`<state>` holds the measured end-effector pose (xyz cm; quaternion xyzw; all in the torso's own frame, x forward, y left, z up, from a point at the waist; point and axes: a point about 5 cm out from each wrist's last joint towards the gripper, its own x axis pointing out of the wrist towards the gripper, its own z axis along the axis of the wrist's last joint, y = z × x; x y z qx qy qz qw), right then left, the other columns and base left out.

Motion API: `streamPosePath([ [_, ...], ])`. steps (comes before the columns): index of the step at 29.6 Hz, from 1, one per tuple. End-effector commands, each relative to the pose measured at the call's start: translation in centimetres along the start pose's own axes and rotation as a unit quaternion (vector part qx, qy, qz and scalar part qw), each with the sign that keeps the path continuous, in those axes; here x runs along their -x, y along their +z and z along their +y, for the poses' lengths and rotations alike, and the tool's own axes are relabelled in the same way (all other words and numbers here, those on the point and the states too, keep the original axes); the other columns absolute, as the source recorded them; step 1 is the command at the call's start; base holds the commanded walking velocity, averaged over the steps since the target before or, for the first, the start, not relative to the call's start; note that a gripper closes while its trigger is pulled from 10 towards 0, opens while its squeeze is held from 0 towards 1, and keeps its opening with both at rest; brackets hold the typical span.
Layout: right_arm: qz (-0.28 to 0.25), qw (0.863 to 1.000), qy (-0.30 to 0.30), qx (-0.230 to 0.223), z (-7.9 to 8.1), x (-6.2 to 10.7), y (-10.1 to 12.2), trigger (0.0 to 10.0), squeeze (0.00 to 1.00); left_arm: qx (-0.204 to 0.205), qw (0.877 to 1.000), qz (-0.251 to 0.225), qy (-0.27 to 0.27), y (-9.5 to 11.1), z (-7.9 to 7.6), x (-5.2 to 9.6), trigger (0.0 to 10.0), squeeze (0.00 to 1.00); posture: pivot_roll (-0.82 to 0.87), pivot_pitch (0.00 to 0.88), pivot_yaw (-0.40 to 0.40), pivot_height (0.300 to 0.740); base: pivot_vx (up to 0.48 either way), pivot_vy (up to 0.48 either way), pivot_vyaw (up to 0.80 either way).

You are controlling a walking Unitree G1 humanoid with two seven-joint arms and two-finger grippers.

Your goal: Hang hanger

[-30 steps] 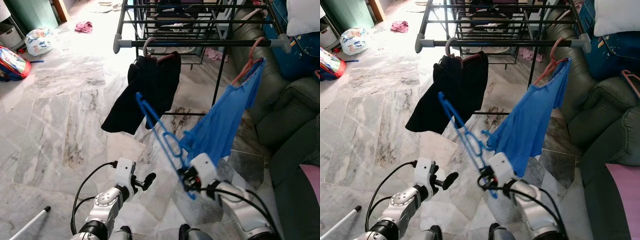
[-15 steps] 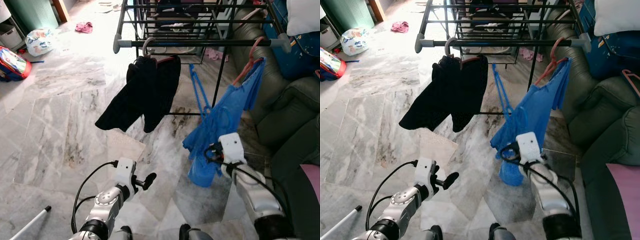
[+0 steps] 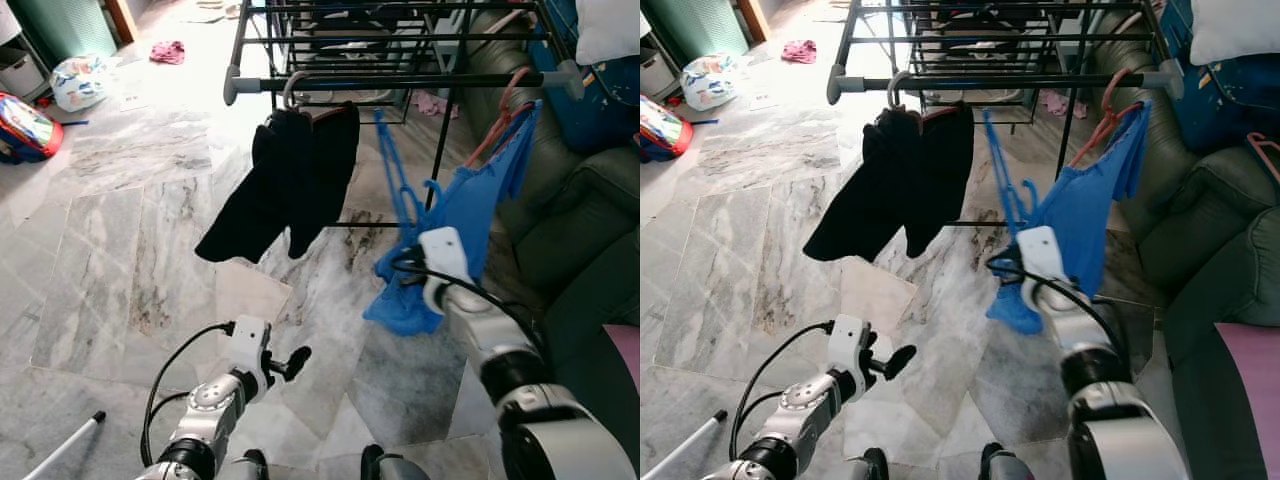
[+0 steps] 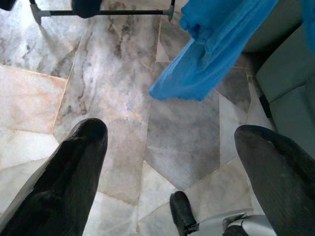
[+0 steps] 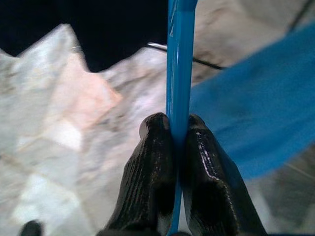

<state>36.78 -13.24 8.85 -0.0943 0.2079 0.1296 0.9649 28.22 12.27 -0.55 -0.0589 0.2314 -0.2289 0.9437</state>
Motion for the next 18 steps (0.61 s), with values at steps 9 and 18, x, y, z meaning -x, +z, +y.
streamPosePath([
  [9,0.001,0.997,0.076,0.028,3.9,-0.9,1.3,10.0,0.00,-0.003,1.000,0.012,0.003,-0.6,0.4,0.4,10.0,0.00,-0.02,0.221,0.043,0.740,0.000,0.000,0.00],
  [18,-0.030,0.983,0.168,0.062,7.5,-1.0,2.7,10.0,0.00,-0.006,1.000,0.015,0.008,-0.7,0.5,0.5,10.0,0.00,-0.01,0.211,0.036,0.740,0.000,0.000,0.00],
])
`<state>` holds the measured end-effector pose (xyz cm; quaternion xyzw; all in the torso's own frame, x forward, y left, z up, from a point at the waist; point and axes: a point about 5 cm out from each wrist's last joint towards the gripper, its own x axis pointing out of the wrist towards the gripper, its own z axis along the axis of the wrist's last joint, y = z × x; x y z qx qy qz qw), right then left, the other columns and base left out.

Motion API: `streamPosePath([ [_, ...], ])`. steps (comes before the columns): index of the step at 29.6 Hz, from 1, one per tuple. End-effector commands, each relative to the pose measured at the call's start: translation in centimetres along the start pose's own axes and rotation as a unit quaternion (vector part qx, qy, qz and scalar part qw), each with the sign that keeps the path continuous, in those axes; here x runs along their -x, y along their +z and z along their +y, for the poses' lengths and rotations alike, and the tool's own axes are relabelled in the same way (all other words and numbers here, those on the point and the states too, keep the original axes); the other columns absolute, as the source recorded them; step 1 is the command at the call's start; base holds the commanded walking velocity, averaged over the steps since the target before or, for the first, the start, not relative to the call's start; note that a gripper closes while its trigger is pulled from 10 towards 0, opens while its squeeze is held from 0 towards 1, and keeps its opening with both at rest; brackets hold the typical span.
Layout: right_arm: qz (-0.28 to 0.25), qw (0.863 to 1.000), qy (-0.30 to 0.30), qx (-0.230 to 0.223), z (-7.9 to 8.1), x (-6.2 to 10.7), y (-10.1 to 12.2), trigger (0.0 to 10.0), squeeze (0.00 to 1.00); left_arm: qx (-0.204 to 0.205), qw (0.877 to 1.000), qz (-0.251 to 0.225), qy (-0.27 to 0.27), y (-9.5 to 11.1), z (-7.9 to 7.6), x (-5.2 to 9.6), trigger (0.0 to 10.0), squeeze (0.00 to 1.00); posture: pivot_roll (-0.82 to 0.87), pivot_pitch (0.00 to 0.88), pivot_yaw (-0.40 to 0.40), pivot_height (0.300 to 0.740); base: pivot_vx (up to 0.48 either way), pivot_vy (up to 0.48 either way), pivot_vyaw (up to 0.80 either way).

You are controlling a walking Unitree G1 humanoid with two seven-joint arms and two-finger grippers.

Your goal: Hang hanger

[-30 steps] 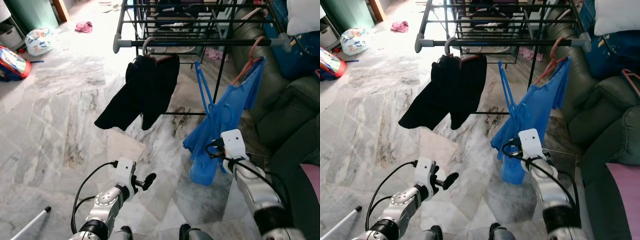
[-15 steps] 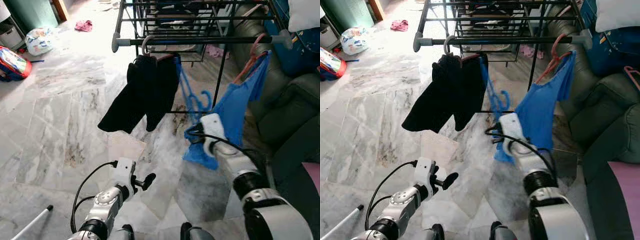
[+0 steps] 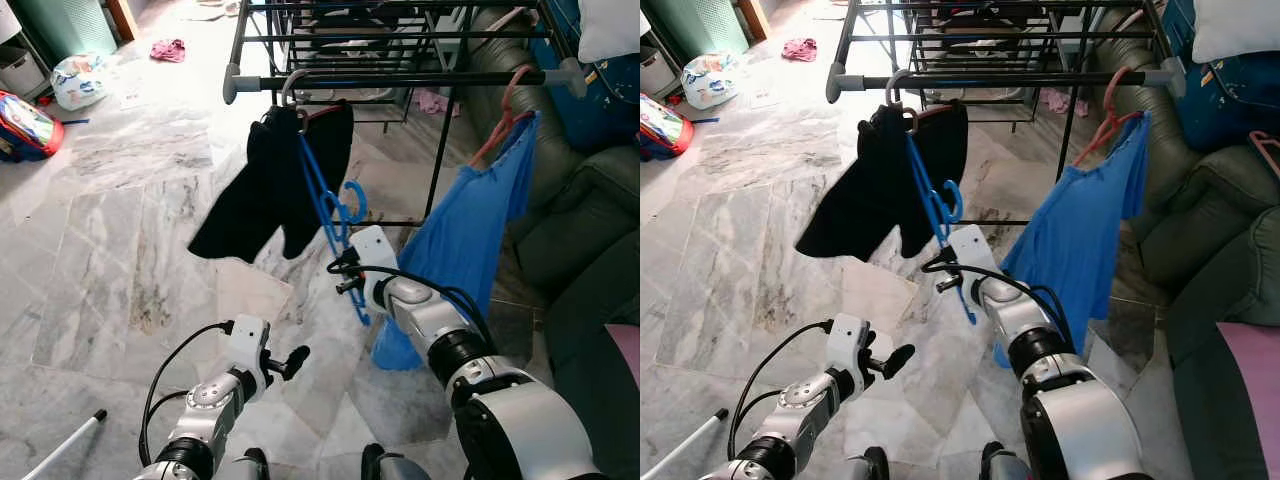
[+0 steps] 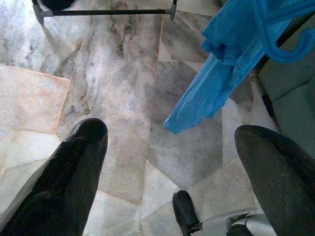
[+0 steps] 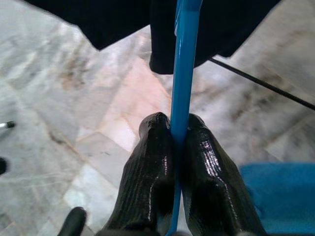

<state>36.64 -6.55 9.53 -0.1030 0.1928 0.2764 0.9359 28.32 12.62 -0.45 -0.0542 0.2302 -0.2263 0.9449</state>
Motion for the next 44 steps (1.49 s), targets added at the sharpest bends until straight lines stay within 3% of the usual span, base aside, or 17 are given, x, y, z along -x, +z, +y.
streamPosePath([
  [1,-0.007,0.999,0.027,0.020,1.1,-0.4,0.6,10.0,0.00,-0.002,1.000,0.016,0.004,-0.8,0.2,0.4,10.0,0.00,-0.01,0.211,0.036,0.740,0.000,0.000,0.00],
  [7,0.000,0.999,0.039,0.024,1.0,-0.1,-0.6,10.0,0.00,-0.002,1.000,0.017,0.004,-0.8,0.0,0.2,10.0,0.00,-0.02,0.205,0.036,0.740,0.000,0.000,0.00],
  [14,0.020,0.999,-0.020,0.039,-1.6,1.2,-3.0,10.0,0.00,-0.004,1.000,0.017,0.003,-0.6,-0.2,0.1,10.0,0.00,-0.04,0.206,0.042,0.740,0.000,0.000,0.00],
  [17,0.020,0.997,-0.066,0.039,-3.2,2.0,-3.8,10.0,0.00,-0.004,1.000,0.017,0.005,-0.6,-0.2,0.0,10.0,0.00,-0.05,0.207,0.044,0.740,0.000,0.000,0.00],
  [19,0.017,0.991,-0.133,0.025,-5.2,3.0,-4.3,10.0,0.00,-0.003,1.000,0.017,0.010,-0.5,-0.2,-0.1,10.0,0.00,-0.05,0.208,0.046,0.740,0.000,0.000,0.00],
  [27,0.005,0.967,-0.250,-0.049,-8.5,5.4,-5.7,10.0,0.00,0.012,1.000,-0.015,-0.009,0.6,-0.6,-0.5,10.0,0.00,-0.06,0.209,0.050,0.740,0.000,0.000,0.00],
  [36,0.028,0.943,-0.306,-0.126,-10.2,7.4,-8.3,10.0,0.00,0.020,0.998,-0.063,-0.023,2.8,-0.9,-1.0,10.0,0.00,-0.06,0.213,0.047,0.740,0.000,0.000,0.00],
  [44,0.016,0.944,-0.300,-0.137,-10.1,7.4,-7.9,10.0,0.00,0.019,0.997,-0.071,-0.024,2.9,-0.6,-0.8,10.0,0.00,-0.07,0.214,0.047,0.740,0.000,0.000,0.00],
])
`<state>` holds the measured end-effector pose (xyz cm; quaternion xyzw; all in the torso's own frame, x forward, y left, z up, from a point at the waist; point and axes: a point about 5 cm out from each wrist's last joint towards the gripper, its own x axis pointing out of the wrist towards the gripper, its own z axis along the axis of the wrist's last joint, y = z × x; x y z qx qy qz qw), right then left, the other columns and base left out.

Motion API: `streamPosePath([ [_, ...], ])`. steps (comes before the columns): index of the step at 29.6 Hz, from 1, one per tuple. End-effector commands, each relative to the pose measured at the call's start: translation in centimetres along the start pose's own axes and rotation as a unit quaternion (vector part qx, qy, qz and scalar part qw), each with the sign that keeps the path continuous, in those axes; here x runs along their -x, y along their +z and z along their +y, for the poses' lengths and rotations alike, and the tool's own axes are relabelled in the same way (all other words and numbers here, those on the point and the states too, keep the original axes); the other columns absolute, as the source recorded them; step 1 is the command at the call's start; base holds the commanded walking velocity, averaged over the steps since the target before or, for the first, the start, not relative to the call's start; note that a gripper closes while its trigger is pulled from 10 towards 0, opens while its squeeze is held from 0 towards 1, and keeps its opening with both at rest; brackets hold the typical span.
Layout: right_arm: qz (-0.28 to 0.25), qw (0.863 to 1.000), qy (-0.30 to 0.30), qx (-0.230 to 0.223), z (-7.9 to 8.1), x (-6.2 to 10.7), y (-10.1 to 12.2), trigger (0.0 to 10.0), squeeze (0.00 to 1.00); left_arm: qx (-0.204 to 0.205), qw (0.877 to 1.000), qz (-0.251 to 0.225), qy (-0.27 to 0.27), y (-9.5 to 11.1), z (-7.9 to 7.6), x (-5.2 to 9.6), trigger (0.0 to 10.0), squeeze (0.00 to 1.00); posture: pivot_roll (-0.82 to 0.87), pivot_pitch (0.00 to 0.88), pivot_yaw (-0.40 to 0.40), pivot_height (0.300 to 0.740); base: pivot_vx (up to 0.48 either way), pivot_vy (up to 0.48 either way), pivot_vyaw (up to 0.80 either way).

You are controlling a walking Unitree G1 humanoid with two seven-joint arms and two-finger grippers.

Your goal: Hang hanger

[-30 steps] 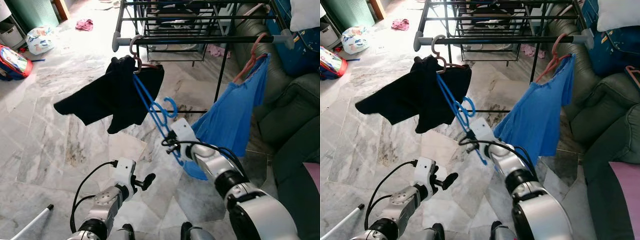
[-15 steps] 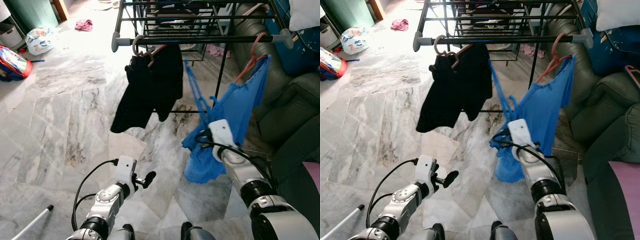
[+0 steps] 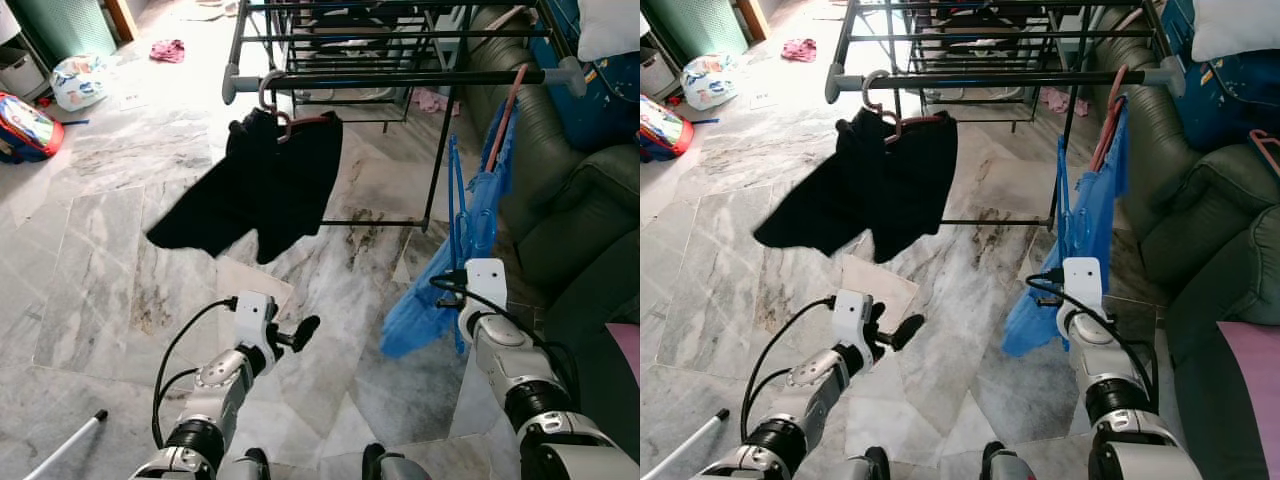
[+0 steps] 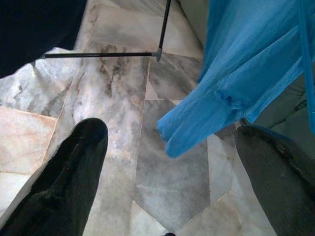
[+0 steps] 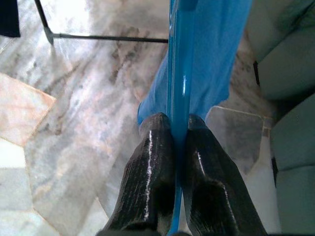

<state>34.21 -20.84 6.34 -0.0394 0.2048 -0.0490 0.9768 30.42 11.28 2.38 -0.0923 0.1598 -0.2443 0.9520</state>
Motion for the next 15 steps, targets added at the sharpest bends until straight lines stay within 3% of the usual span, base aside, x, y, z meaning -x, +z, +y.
streamPosePath([
  [1,-0.003,1.000,0.011,-0.008,0.5,0.1,0.1,10.0,0.00,0.004,1.000,0.006,0.005,-0.6,0.3,0.4,10.0,0.00,-0.07,0.213,0.046,0.740,0.000,0.000,0.00],
  [15,-0.007,0.997,0.078,-0.017,4.0,0.5,1.1,10.0,0.00,0.008,1.000,0.012,0.007,-1.1,0.1,0.5,10.0,0.00,-0.07,0.211,0.040,0.740,0.000,0.281,0.00],
])
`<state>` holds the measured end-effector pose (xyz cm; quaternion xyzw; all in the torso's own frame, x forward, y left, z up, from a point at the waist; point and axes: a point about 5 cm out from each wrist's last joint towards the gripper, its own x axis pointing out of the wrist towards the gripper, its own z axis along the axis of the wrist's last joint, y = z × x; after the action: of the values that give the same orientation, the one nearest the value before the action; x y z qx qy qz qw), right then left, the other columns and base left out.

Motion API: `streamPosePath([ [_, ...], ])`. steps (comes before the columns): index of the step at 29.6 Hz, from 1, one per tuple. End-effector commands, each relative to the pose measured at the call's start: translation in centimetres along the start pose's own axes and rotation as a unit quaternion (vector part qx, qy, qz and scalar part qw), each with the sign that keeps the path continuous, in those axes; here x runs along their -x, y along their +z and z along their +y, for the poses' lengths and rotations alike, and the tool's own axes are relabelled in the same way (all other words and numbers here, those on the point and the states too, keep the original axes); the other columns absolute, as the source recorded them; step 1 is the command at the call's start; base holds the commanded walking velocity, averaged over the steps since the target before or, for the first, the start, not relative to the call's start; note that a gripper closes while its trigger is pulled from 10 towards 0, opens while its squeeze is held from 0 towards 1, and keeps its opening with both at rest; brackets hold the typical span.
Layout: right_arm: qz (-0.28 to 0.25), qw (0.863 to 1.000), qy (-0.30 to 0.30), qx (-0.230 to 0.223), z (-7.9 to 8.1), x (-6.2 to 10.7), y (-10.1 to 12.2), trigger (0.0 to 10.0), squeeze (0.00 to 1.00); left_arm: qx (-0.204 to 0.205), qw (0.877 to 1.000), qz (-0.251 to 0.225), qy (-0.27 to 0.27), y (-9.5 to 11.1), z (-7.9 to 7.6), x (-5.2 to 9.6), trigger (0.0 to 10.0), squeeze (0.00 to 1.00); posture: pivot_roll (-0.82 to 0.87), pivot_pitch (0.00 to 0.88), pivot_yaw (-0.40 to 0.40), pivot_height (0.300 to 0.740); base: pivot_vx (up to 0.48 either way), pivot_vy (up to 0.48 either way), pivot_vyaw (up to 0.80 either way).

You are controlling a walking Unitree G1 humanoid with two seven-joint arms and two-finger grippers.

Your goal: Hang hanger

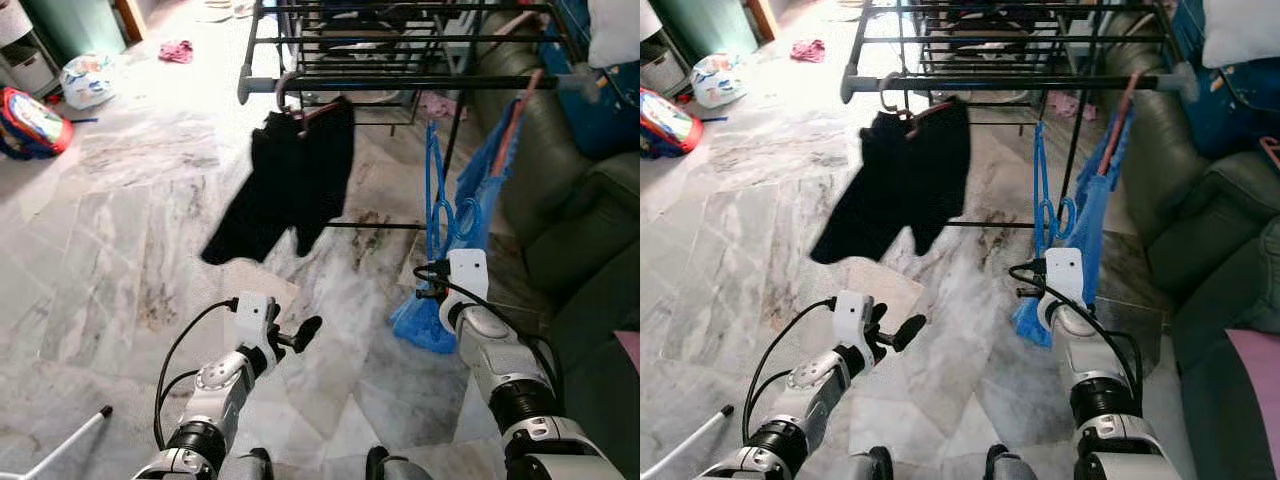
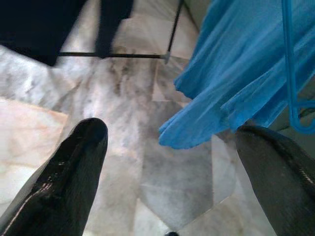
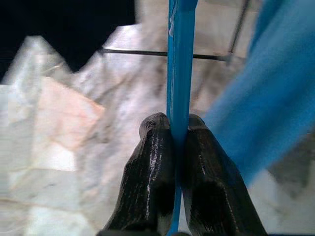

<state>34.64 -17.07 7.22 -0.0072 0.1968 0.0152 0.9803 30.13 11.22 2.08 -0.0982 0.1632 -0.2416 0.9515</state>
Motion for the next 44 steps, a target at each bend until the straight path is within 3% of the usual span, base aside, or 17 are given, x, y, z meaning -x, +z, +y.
streamPosePath([
  [1,0.003,1.000,0.009,0.001,0.4,0.1,0.0,10.0,0.00,0.000,1.000,0.011,0.005,-0.7,0.2,0.4,10.0,0.00,-0.07,0.211,0.040,0.740,0.000,0.334,0.00],
  [9,-0.010,1.000,-0.004,0.001,0.1,-0.1,1.1,10.0,0.00,-0.003,1.000,0.012,0.003,-0.7,0.1,0.4,10.0,0.00,-0.07,0.208,0.039,0.740,0.199,0.341,0.00],
  [11,-0.018,0.999,-0.034,0.003,-0.8,0.0,1.5,10.0,0.00,-0.003,1.000,0.013,-0.002,-0.8,-0.1,0.3,10.0,0.00,-0.06,0.208,0.039,0.740,0.137,0.169,0.00],
  [19,-0.006,0.998,-0.058,0.000,-1.6,0.4,0.5,10.0,0.00,-0.002,1.000,0.012,-0.007,-0.9,-0.2,0.4,10.0,0.00,-0.07,0.206,0.034,0.740,0.000,0.000,-0.30],
  [32,-0.007,0.998,-0.063,-0.001,-1.8,0.3,0.7,10.0,0.00,-0.001,1.000,0.012,-0.010,-1.0,-0.3,0.4,10.0,0.00,-0.06,0.205,0.038,0.740,0.333,0.067,-0.60],
  [44,-0.005,0.999,-0.046,0.000,-1.3,0.3,0.5,10.0,0.00,-0.002,1.000,0.015,-0.006,-1.2,-0.2,0.5,10.0,0.00,-0.06,0.212,0.035,0.740,0.346,0.329,0.00],
])
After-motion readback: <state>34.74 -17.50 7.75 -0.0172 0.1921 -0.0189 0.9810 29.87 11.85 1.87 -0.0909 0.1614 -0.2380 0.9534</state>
